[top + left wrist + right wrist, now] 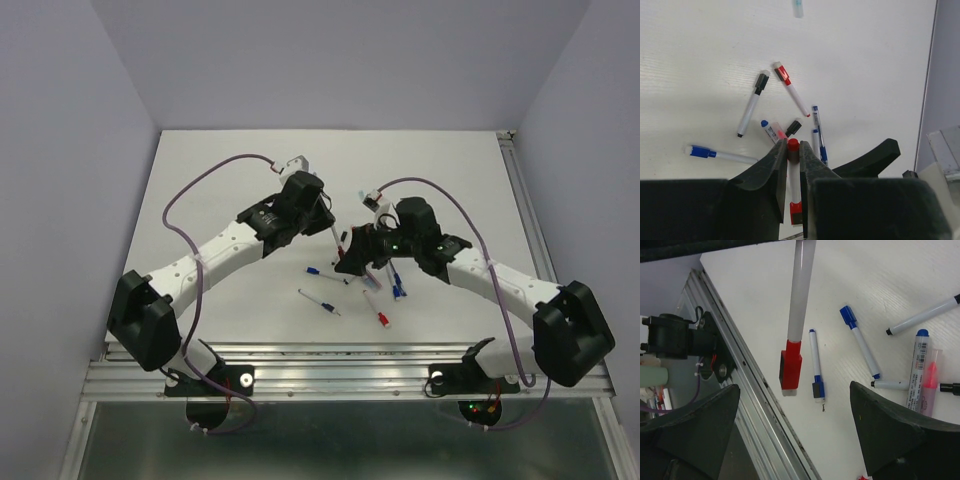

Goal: Open the pen caps

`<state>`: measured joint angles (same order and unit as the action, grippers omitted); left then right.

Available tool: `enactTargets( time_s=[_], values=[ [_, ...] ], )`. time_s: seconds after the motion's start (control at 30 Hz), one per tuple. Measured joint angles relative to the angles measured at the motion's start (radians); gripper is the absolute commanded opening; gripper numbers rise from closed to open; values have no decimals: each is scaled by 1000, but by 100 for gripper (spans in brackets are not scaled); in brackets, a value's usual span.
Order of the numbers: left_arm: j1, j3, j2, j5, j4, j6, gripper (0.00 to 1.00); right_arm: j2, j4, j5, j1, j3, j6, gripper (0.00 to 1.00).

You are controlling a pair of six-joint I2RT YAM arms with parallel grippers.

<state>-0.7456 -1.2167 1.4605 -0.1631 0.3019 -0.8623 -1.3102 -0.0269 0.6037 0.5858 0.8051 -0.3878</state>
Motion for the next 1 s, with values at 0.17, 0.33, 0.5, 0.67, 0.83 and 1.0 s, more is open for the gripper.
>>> enactTargets(
  time_s=[0.17,0.33,0.5,0.67,0.83,1.0],
  values=[
    [0,15,-7,13,-21,-14,0,-61,32,11,23,33,-10,76],
    [0,16,-11,17,-25,-20,0,-70,65,18,38,49,-23,44],
    [0,20,-21,15,-25,-40,0,-71,56,29,40,55,-20,15],
    [0,20,-44,-2,-11,-64,22,-73,3,8,27,67,-21,1],
    [2,21,-45,8,-29,-64,47,-72,-27,2,32,91,-22,1],
    [3,38,-49,45,-63,-67,49,-76,-27,6,39,122,-41,1]
  ],
)
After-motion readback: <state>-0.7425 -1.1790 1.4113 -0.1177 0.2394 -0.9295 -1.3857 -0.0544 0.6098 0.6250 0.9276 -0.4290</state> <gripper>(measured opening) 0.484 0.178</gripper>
